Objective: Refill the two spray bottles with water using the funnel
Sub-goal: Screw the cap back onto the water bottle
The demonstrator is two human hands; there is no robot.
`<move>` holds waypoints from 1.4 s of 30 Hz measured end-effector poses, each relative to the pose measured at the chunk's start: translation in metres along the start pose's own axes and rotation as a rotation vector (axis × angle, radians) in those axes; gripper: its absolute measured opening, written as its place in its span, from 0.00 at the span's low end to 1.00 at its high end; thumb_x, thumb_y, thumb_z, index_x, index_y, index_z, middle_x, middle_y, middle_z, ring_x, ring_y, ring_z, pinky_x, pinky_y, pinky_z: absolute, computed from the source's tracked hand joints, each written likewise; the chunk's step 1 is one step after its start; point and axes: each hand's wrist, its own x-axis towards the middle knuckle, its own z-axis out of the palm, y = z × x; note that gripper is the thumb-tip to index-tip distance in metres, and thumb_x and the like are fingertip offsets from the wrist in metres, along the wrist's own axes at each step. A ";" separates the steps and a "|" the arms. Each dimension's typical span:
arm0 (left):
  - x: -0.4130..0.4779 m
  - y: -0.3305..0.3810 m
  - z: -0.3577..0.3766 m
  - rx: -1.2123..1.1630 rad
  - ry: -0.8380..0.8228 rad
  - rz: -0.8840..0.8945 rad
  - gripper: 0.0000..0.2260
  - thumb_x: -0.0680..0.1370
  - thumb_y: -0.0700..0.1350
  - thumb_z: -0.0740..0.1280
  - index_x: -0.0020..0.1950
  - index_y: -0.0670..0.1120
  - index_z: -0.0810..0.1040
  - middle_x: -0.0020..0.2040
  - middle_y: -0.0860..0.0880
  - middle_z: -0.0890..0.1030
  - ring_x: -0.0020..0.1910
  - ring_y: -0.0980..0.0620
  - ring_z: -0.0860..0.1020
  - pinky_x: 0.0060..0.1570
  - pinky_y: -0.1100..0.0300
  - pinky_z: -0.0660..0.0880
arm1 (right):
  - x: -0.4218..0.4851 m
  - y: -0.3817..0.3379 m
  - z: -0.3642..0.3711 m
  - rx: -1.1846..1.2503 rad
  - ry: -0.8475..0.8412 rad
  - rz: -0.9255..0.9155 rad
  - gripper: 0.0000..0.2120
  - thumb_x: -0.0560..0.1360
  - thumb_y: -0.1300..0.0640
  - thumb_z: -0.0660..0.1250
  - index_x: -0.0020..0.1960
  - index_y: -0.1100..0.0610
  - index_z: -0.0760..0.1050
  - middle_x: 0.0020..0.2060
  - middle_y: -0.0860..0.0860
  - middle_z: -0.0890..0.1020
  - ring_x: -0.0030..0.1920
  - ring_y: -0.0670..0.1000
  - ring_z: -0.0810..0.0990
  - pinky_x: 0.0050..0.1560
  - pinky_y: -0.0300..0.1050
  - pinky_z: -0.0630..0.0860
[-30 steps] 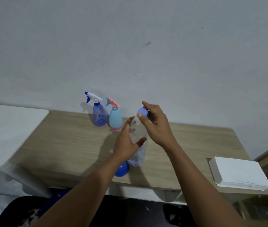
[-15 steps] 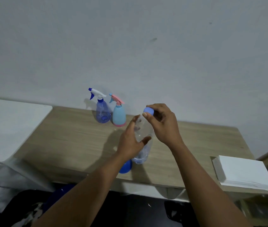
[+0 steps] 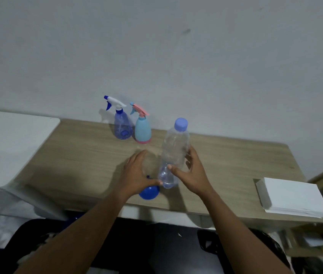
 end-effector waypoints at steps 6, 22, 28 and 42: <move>-0.012 -0.043 0.034 0.003 -0.087 -0.147 0.39 0.60 0.61 0.81 0.67 0.52 0.74 0.61 0.53 0.77 0.62 0.50 0.74 0.60 0.55 0.69 | -0.009 0.036 0.020 -0.068 0.003 0.028 0.36 0.64 0.67 0.82 0.61 0.43 0.68 0.55 0.27 0.78 0.55 0.32 0.78 0.52 0.27 0.72; 0.030 -0.045 0.045 -0.129 0.106 -0.049 0.10 0.70 0.45 0.77 0.51 0.50 0.84 0.49 0.52 0.82 0.47 0.51 0.80 0.52 0.52 0.76 | 0.024 0.065 0.031 -0.078 0.251 0.158 0.35 0.63 0.57 0.83 0.65 0.50 0.70 0.56 0.44 0.80 0.54 0.39 0.80 0.49 0.33 0.79; 0.125 -0.013 0.049 -0.161 0.101 0.014 0.11 0.74 0.44 0.73 0.56 0.47 0.83 0.53 0.47 0.81 0.51 0.46 0.80 0.53 0.56 0.74 | 0.098 0.062 0.007 -0.103 0.331 0.109 0.35 0.63 0.54 0.83 0.65 0.46 0.69 0.59 0.46 0.77 0.56 0.42 0.80 0.55 0.42 0.80; 0.229 0.006 0.089 -0.076 0.126 -0.023 0.12 0.77 0.42 0.70 0.60 0.46 0.82 0.60 0.46 0.81 0.57 0.45 0.78 0.57 0.57 0.72 | 0.188 0.113 -0.002 -0.099 0.361 0.133 0.42 0.62 0.51 0.82 0.70 0.54 0.67 0.64 0.49 0.76 0.62 0.50 0.78 0.60 0.55 0.80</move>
